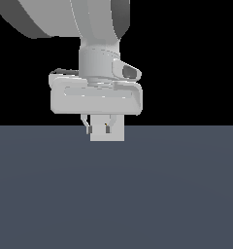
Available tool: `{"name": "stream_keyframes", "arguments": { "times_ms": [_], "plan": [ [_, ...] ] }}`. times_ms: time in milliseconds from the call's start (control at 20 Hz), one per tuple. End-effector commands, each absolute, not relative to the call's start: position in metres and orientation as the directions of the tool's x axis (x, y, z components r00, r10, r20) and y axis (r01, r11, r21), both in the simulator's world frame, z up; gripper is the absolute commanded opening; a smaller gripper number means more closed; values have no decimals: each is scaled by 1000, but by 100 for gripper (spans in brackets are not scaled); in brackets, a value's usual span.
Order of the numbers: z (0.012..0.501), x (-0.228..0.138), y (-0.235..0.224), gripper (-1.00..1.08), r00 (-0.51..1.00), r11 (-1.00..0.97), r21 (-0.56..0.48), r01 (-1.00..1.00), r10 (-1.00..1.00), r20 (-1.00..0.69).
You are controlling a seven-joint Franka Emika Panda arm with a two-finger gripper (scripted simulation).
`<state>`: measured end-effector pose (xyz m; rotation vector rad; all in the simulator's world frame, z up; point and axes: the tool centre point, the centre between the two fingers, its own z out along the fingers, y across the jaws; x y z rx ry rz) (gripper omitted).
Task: Plug the charger into the wall socket.
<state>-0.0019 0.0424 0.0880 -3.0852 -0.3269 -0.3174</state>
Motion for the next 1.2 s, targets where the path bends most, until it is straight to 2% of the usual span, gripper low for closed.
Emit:
{"name": "stream_keyframes", "arguments": {
  "times_ms": [0, 400, 1150],
  "plan": [
    [93, 1, 34, -100, 967, -987, -1, 160, 157, 203],
    [100, 4, 21, -100, 976, -997, 0, 84, 82, 201],
    [100, 12, 22, -100, 976, -997, 0, 83, 81, 200]
  ]
}}
